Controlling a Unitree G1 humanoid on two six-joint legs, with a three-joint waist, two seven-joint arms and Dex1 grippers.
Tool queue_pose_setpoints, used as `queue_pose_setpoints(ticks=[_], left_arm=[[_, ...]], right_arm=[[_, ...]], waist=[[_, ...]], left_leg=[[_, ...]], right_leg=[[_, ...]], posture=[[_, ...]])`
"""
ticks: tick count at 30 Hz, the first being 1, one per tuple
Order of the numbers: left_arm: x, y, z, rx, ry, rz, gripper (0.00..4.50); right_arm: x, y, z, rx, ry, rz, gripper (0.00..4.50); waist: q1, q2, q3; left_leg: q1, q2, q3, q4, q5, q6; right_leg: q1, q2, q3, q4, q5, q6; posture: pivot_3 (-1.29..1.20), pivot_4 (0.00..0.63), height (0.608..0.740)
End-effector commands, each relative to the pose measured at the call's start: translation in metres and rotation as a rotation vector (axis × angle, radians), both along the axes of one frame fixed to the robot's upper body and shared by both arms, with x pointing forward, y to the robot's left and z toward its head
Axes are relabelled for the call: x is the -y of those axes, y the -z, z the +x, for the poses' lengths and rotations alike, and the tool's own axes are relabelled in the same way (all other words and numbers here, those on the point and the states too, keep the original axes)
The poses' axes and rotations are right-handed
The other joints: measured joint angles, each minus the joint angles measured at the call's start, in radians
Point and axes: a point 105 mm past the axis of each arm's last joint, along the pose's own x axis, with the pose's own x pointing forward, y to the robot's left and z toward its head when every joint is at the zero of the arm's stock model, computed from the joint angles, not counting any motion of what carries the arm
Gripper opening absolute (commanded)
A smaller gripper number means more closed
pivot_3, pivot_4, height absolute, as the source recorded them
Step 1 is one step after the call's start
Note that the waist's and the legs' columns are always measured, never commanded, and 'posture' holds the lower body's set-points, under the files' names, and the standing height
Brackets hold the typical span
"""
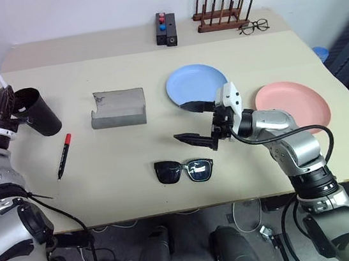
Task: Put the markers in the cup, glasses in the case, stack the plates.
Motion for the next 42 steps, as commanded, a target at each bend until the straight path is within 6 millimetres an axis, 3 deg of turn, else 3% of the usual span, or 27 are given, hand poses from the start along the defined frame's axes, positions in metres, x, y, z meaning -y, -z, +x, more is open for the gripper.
queue_pose_setpoints(ticks=[1, 13, 16, 22, 23, 30, 33, 37, 40, 42], left_arm=[[-0.002, -0.008, -0.003, 0.030, -0.015, 0.024, 0.05], [-0.002, -0.009, -0.003, 0.036, -0.018, 0.029, 0.05], [-0.002, -0.009, -0.003, 0.038, -0.016, 0.024, 1.15], [-0.002, -0.010, -0.004, 0.045, -0.012, 0.023, 4.19], [-0.001, -0.010, -0.004, 0.047, -0.011, 0.026, 4.47], [0.020, -0.020, -0.001, 0.047, 0.155, 0.069, 4.47], [0.028, -0.034, -0.004, 0.033, 0.240, 0.052, 4.47], [0.048, -0.040, -0.011, -0.153, 0.310, 0.160, 4.47], [0.078, -0.036, -0.028, -0.338, 0.418, 0.140, 4.47], [0.088, -0.031, -0.036, -0.419, 0.424, 0.103, 4.47]], right_arm=[[0.001, -0.011, -0.005, 0.048, -0.011, 0.008, 4.50], [0.000, -0.009, -0.006, 0.043, -0.010, 0.004, 4.50], [0.001, -0.009, -0.006, 0.043, -0.010, 0.003, 4.50], [0.001, -0.010, -0.006, 0.044, -0.008, 0.002, 4.50], [0.001, -0.009, -0.006, 0.044, -0.008, 0.001, 4.50], [0.001, -0.009, -0.007, 0.042, -0.005, 0.002, 4.50], [0.006, -0.009, -0.005, 0.043, 0.010, -0.002, 4.50], [0.020, -0.013, 0.003, 0.051, 0.046, -0.007, 4.50], [0.024, -0.015, 0.009, 0.061, 0.051, -0.015, 4.50], [0.021, -0.015, 0.010, 0.059, 0.043, -0.010, 4.50]], waist=[[-0.001, 0.000, 0.000], [-0.001, 0.000, 0.000], [-0.001, 0.000, 0.000], [-0.001, 0.000, 0.000], [-0.001, 0.000, 0.000], [0.000, 0.000, 0.000], [-0.003, 0.000, 0.000], [-0.006, 0.000, 0.000], [-0.009, 0.000, 0.000], [-0.007, 0.001, 0.000]], left_leg=[[0.000, 0.000, 0.000, 0.000, 0.000, 0.000], [0.000, 0.000, 0.000, 0.000, 0.000, 0.000], [0.000, 0.000, 0.000, 0.000, 0.000, 0.000], [0.000, 0.000, 0.000, 0.000, 0.000, 0.000], [0.000, 0.000, 0.000, 0.000, 0.000, 0.000], [0.000, 0.000, 0.000, 0.000, 0.000, 0.000], [0.000, 0.000, 0.000, 0.000, 0.000, 0.000], [0.000, 0.000, 0.000, 0.000, 0.000, 0.000], [0.000, 0.001, 0.000, -0.001, 0.000, 0.000], [0.001, 0.001, 0.000, -0.001, 0.000, 0.000]], right_leg=[[0.000, 0.000, 0.000, 0.000, 0.000, 0.000], [0.000, 0.000, 0.000, 0.000, 0.000, 0.000], [0.000, 0.000, 0.000, 0.000, 0.000, 0.000], [0.000, 0.000, 0.000, 0.000, 0.000, 0.000], [0.000, 0.000, 0.000, 0.000, 0.000, 0.000], [0.000, 0.000, 0.000, 0.000, 0.000, 0.000], [0.000, 0.000, 0.000, 0.000, 0.000, 0.000], [0.000, 0.000, 0.000, 0.000, 0.000, 0.000], [0.000, 0.000, 0.002, 0.000, 0.000, 0.000], [0.000, 0.000, 0.002, 0.000, 0.000, 0.000]], posture=[[0.00, 0.150, 0.735], [0.00, 0.150, 0.735], [0.00, 0.150, 0.735], [0.00, 0.150, 0.735], [0.00, 0.150, 0.735], [0.00, 0.150, 0.735], [0.00, 0.150, 0.735], [0.00, 0.150, 0.735], [0.00, 0.150, 0.735], [0.00, 0.150, 0.735]])
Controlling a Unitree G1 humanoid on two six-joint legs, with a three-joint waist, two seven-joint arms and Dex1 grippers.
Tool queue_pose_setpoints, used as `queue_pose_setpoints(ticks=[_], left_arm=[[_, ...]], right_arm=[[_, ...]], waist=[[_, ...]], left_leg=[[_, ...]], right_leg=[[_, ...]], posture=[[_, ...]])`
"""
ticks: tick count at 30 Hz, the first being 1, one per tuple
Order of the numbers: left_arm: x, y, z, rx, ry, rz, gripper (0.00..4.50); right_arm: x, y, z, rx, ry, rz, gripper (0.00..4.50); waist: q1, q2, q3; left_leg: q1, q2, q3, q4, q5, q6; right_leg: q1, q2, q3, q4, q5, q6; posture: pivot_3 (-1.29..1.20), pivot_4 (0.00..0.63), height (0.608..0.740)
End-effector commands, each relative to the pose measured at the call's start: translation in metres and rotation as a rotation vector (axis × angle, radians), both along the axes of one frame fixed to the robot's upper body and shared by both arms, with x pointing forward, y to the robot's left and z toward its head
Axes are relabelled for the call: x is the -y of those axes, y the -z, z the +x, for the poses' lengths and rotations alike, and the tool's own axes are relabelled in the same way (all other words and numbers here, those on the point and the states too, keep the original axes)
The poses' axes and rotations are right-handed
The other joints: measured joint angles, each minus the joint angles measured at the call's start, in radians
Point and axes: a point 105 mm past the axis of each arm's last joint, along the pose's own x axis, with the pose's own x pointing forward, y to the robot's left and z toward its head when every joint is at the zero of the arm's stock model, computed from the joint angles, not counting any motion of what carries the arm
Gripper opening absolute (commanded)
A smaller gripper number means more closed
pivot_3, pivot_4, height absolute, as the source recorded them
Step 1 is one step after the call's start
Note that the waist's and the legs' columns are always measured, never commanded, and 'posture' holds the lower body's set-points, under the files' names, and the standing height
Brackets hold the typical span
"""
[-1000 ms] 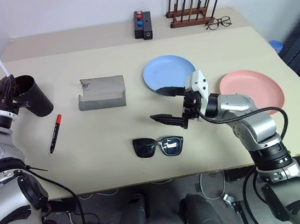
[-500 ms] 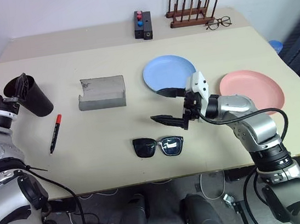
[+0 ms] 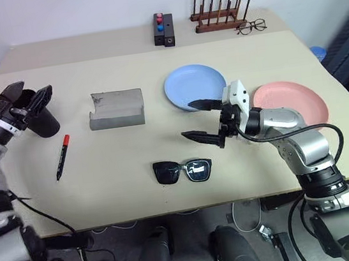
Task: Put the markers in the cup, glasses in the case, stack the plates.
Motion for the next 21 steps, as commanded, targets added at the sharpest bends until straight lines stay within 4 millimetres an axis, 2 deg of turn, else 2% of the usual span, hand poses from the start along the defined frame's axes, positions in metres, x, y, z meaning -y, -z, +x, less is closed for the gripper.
queue_pose_setpoints(ticks=[1, 3, 6, 9, 12, 15, 21], left_arm=[[0.019, -0.005, -0.012, -0.112, -0.010, -0.026, 4.47], [0.019, 0.003, -0.015, -0.172, -0.065, -0.015, 4.47], [0.005, 0.014, -0.021, -0.231, -0.240, 0.028, 4.47], [0.000, 0.029, -0.030, -0.368, -0.302, 0.015, 4.47], [-0.001, 0.047, -0.037, -0.555, -0.291, -0.120, 4.47], [-0.009, 0.059, -0.037, -0.662, -0.368, -0.109, 4.47], [-0.021, 0.072, -0.029, -0.749, -0.447, 0.014, 4.47]], right_arm=[[-0.006, -0.014, 0.000, 0.060, -0.030, 0.027, 4.50], [-0.009, -0.012, 0.001, 0.056, -0.035, 0.031, 4.50], [-0.011, -0.010, 0.000, 0.052, -0.042, 0.036, 4.50], [-0.012, -0.009, 0.000, 0.049, -0.047, 0.037, 4.50], [-0.013, -0.008, -0.001, 0.045, -0.051, 0.038, 4.50], [-0.015, -0.006, -0.003, 0.038, -0.057, 0.041, 4.50], [-0.017, -0.004, -0.005, 0.034, -0.059, 0.042, 4.50]], waist=[[0.003, 0.000, 0.000], [0.004, 0.000, 0.000], [0.004, 0.000, 0.000], [0.005, 0.000, 0.000], [0.007, 0.000, 0.000], [0.009, 0.000, 0.000], [0.008, 0.000, 0.000]], left_leg=[[0.000, 0.000, 0.000, 0.000, 0.000, 0.000], [0.001, 0.000, -0.001, 0.000, 0.000, 0.000], [0.001, 0.000, 0.000, 0.000, 0.000, 0.000], [0.000, 0.000, 0.000, 0.000, 0.000, 0.000], [0.000, 0.000, 0.000, 0.000, 0.000, 0.000], [0.001, 0.000, -0.001, 0.001, 0.000, 0.000], [0.001, 0.000, 0.000, 0.000, 0.000, -0.001]], right_leg=[[0.000, 0.000, 0.000, 0.000, 0.000, 0.000], [0.001, 0.000, 0.000, 0.000, 0.000, 0.000], [0.000, 0.000, 0.000, 0.000, 0.000, 0.000], [0.000, 0.000, 0.000, 0.000, 0.000, 0.000], [0.000, 0.000, 0.000, 0.000, 0.000, 0.000], [-0.002, 0.000, -0.001, 0.000, 0.000, 0.000], [-0.002, 0.000, 0.000, 0.000, 0.000, 0.000]], posture=[[0.00, 0.150, 0.735], [0.00, 0.150, 0.735], [0.00, 0.150, 0.735], [0.00, 0.150, 0.735], [0.00, 0.150, 0.735], [0.00, 0.150, 0.735], [0.00, 0.150, 0.735]])
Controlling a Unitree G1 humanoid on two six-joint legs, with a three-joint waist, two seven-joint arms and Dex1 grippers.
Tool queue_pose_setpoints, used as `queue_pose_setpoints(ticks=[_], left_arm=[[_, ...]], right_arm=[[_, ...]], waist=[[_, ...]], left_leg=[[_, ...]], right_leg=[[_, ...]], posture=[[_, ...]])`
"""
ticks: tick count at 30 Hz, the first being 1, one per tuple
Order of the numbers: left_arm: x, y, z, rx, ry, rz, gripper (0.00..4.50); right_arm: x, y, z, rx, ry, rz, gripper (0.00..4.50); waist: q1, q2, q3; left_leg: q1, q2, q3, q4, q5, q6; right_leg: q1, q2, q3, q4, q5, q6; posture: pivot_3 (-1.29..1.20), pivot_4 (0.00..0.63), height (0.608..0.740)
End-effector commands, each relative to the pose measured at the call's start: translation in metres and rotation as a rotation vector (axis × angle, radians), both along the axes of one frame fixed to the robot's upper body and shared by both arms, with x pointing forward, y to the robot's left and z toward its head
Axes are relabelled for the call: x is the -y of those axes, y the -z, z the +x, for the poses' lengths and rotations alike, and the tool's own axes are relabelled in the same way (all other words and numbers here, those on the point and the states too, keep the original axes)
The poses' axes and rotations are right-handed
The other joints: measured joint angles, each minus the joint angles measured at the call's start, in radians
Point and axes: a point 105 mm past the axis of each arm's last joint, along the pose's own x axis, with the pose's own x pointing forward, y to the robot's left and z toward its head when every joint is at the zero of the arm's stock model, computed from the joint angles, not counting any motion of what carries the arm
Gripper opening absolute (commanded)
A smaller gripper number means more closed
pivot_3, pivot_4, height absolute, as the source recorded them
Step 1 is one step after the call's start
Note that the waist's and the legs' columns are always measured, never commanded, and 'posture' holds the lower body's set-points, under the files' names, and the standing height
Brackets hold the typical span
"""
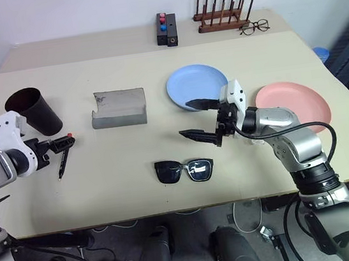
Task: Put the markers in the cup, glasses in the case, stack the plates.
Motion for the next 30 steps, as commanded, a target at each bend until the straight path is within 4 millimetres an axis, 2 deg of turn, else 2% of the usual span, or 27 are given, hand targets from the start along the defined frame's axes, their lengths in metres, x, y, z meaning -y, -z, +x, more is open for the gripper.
queue_pose_setpoints(ticks=[1, 6, 18, 21, 28, 29, 30], left_arm=[[-0.014, -0.008, 0.007, 0.004, -0.028, 0.067, 4.47], [-0.020, -0.004, 0.019, -0.026, -0.023, 0.073, 4.47], [-0.009, 0.006, 0.045, -0.081, 0.069, 0.072, 4.47], [-0.003, 0.010, 0.048, -0.104, 0.100, 0.076, 3.71], [0.005, 0.021, 0.044, -0.165, 0.144, 0.082, 0.41], [0.005, 0.021, 0.043, -0.166, 0.145, 0.085, 0.11], [0.005, 0.020, 0.042, -0.166, 0.150, 0.086, 0.11]], right_arm=[[-0.003, -0.009, -0.004, 0.044, -0.016, 0.016, 4.50], [-0.002, -0.008, -0.008, 0.039, -0.024, 0.011, 4.50], [-0.004, -0.006, -0.013, 0.027, -0.040, 0.008, 4.50], [-0.004, -0.006, -0.014, 0.026, -0.038, 0.007, 4.50], [-0.002, -0.006, -0.014, 0.026, -0.031, 0.003, 4.50], [-0.002, -0.005, -0.014, 0.026, -0.030, 0.002, 4.50], [-0.002, -0.005, -0.014, 0.025, -0.029, 0.002, 4.50]], waist=[[0.000, 0.000, 0.000], [0.001, 0.000, 0.000], [0.000, 0.000, 0.000], [0.000, 0.000, 0.000], [0.000, 0.000, 0.000], [0.001, 0.000, 0.000], [0.000, 0.000, 0.000]], left_leg=[[0.000, 0.000, 0.000, 0.000, 0.000, 0.000], [0.000, 0.000, 0.000, -0.001, 0.000, 0.000], [-0.001, 0.000, 0.001, -0.001, 0.000, 0.000], [-0.002, 0.000, 0.001, -0.001, 0.000, 0.000], [-0.001, 0.000, 0.001, -0.001, 0.000, 0.000], [-0.001, 0.000, 0.001, -0.001, 0.000, 0.000], [-0.001, 0.000, 0.001, -0.001, 0.000, 0.000]], right_leg=[[0.000, 0.000, 0.000, 0.000, 0.000, 0.000], [-0.002, -0.001, 0.000, 0.000, 0.000, 0.000], [0.000, -0.001, 0.000, 0.000, 0.000, 0.000], [0.000, 0.000, 0.000, 0.000, 0.000, 0.000], [0.000, -0.001, 0.000, 0.000, 0.000, 0.000], [0.000, -0.001, 0.000, 0.000, 0.000, 0.000], [0.001, -0.001, 0.000, 0.000, 0.000, 0.000]], posture=[[0.00, 0.150, 0.735], [0.00, 0.150, 0.735], [0.00, 0.150, 0.735], [0.00, 0.150, 0.735], [0.00, 0.150, 0.735], [0.00, 0.150, 0.735], [0.00, 0.150, 0.735]])
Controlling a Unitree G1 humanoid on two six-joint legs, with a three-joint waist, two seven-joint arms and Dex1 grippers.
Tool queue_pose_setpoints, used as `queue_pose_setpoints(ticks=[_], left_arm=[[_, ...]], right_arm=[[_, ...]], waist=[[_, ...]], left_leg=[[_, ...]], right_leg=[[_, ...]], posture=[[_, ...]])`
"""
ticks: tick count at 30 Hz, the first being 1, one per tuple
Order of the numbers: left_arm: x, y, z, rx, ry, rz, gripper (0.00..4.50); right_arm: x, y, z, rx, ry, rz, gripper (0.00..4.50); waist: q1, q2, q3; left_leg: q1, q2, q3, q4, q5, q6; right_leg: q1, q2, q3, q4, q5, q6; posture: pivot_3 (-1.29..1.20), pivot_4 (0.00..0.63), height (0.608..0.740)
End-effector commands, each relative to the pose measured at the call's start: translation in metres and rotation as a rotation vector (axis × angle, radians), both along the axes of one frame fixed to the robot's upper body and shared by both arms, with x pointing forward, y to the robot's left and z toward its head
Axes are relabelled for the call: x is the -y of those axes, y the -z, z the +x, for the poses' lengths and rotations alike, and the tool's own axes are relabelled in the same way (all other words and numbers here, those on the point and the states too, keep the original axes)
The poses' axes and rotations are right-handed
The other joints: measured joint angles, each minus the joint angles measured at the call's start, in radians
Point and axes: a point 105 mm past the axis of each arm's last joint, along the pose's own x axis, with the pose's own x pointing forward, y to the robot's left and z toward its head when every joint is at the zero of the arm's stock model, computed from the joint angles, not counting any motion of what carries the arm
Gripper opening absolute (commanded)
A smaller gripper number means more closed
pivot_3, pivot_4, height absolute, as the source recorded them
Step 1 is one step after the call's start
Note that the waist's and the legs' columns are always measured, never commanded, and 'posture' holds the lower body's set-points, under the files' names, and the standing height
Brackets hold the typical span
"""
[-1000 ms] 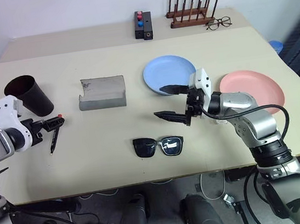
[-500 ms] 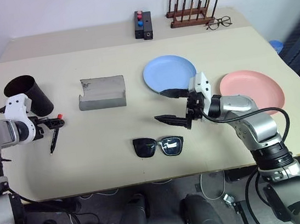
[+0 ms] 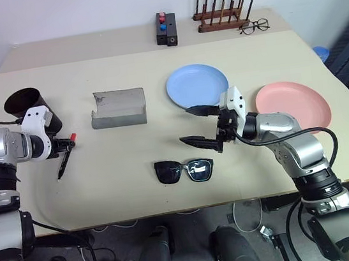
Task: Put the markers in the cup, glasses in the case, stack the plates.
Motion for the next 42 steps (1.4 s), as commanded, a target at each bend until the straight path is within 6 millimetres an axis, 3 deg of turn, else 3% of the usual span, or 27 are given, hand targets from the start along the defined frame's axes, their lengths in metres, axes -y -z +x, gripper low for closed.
queue_pose_setpoints(ticks=[1, 7, 11, 14, 16, 19, 21, 25, 28, 31, 38, 42], left_arm=[[0.003, -0.003, -0.003, -0.007, 0.021, 0.005, 0.11], [0.024, -0.030, -0.017, 0.089, 0.235, 0.053, 0.11], [0.048, -0.073, -0.019, 0.345, 0.403, -0.023, 0.11], [0.037, -0.125, 0.005, 0.701, 0.334, 0.054, 0.11], [0.034, -0.152, 0.010, 0.896, 0.329, 0.033, 0.11], [0.011, -0.191, 0.015, 1.153, 0.199, 0.091, 0.11], [0.010, -0.204, 0.010, 1.240, 0.248, 0.073, 0.11], [-0.012, -0.229, -0.005, 1.470, 0.200, 0.123, 0.11], [-0.028, -0.223, -0.012, 1.556, 0.161, 0.163, 0.11], [-0.042, -0.206, -0.007, 1.532, 0.095, 0.189, 0.11], [-0.052, -0.170, -0.001, 1.515, 0.024, 0.016, 0.11], [-0.054, -0.149, 0.001, 1.484, 0.014, 0.017, 0.11]], right_arm=[[-0.002, -0.012, -0.005, 0.049, -0.015, 0.015, 4.50], [-0.001, -0.010, -0.004, 0.050, -0.010, 0.011, 4.50], [-0.001, -0.013, -0.002, 0.059, -0.003, 0.016, 4.50], [-0.001, -0.014, 0.000, 0.066, -0.003, 0.018, 4.50], [-0.002, -0.015, 0.001, 0.067, -0.004, 0.018, 4.50], [-0.003, -0.014, 0.002, 0.070, -0.007, 0.016, 4.50], [-0.003, -0.015, 0.002, 0.071, -0.008, 0.015, 4.50], [-0.003, -0.015, 0.002, 0.071, -0.007, 0.016, 4.50], [-0.002, -0.015, 0.001, 0.070, -0.002, 0.014, 4.50], [-0.001, -0.014, 0.001, 0.068, 0.002, 0.012, 4.50], [-0.002, -0.015, 0.000, 0.070, 0.000, 0.009, 4.50], [-0.003, -0.015, 0.000, 0.072, 0.000, 0.006, 4.50]], waist=[[-0.001, 0.000, 0.000], [-0.006, 0.000, 0.000], [-0.003, 0.000, 0.000], [0.005, 0.000, 0.000], [0.004, 0.000, 0.000], [0.002, 0.000, 0.000], [-0.003, 0.000, 0.000], [-0.005, 0.000, 0.000], [-0.003, 0.000, 0.000], [0.001, 0.000, 0.000], [-0.001, -0.001, 0.000], [-0.004, -0.001, 0.000]], left_leg=[[0.000, 0.000, 0.000, 0.000, 0.000, 0.000], [-0.001, 0.000, 0.000, 0.000, 0.000, 0.000], [0.000, 0.001, 0.000, -0.001, 0.000, 0.000], [0.000, 0.001, -0.001, 0.000, 0.000, 0.000], [0.000, 0.001, -0.001, 0.000, 0.000, 0.000], [-0.001, 0.000, -0.001, 0.000, 0.000, 0.000], [-0.001, 0.000, 0.000, 0.000, 0.000, 0.000], [-0.001, 0.000, 0.001, -0.001, 0.000, 0.000], [-0.001, 0.000, 0.001, 0.000, 0.000, 0.000], [-0.001, 0.000, 0.001, 0.001, 0.000, 0.000], [-0.001, 0.000, -0.001, 0.002, 0.001, 0.001], [-0.001, 0.000, 0.000, 0.002, 0.001, 0.001]], right_leg=[[0.000, 0.000, 0.000, 0.000, 0.000, 0.000], [-0.001, 0.000, 0.000, 0.000, 0.000, 0.000], [-0.001, -0.002, 0.001, 0.000, 0.000, 0.000], [-0.002, -0.003, 0.000, -0.001, 0.000, 0.000], [-0.002, -0.003, 0.000, -0.002, 0.000, 0.000], [-0.001, -0.003, 0.000, -0.002, 0.000, 0.000], [-0.001, -0.001, 0.000, -0.002, 0.000, 0.000], [-0.001, 0.000, 0.000, -0.001, 0.000, 0.000], [-0.001, 0.000, 0.000, -0.001, 0.000, 0.000], [0.000, 0.000, -0.001, -0.001, 0.000, 0.000], [0.002, 0.000, -0.002, 0.000, 0.001, 0.001], [0.001, 0.001, -0.002, 0.000, 0.001, 0.001]], posture=[[0.00, 0.150, 0.735], [0.00, 0.150, 0.735], [0.00, 0.150, 0.735], [0.00, 0.150, 0.735], [0.00, 0.150, 0.735], [0.00, 0.150, 0.735], [0.00, 0.150, 0.735], [0.00, 0.150, 0.735], [0.00, 0.150, 0.735], [0.00, 0.150, 0.735], [0.00, 0.150, 0.735], [0.00, 0.150, 0.735]])
